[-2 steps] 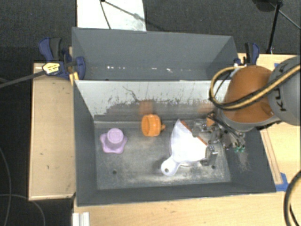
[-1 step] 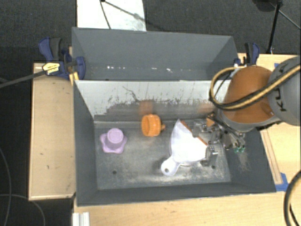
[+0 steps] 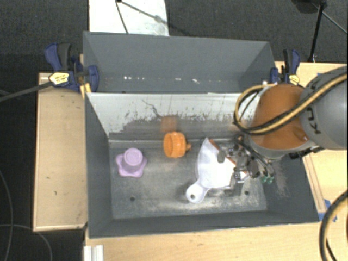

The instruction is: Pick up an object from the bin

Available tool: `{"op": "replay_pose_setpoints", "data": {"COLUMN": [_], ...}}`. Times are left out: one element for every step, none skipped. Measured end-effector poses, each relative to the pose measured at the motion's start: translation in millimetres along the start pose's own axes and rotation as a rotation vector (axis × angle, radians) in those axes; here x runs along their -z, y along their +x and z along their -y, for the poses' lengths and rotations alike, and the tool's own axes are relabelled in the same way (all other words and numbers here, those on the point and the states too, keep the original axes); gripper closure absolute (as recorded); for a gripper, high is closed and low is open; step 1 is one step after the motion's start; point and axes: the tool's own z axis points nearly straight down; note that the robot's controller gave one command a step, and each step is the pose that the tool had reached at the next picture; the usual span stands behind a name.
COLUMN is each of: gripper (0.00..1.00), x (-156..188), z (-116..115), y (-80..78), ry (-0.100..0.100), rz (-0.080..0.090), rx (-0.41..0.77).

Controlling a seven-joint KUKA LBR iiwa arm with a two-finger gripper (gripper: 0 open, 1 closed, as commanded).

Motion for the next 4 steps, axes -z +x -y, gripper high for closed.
{"op": "replay_pose_setpoints", "data": {"gripper": [0.00,1.00,1.00,1.00], "x": [-27,-37,-37,87], "z": [-22,-36,-36,-3], "y": [0.1,9.2,9.3,32.2], "ry": [-0.002,-0.003,-0.003,-0.003], "rz": [-0.006,-0.007,-0.007,-0.006], "rx": [0.026,0.254,0.255,0.298]}}
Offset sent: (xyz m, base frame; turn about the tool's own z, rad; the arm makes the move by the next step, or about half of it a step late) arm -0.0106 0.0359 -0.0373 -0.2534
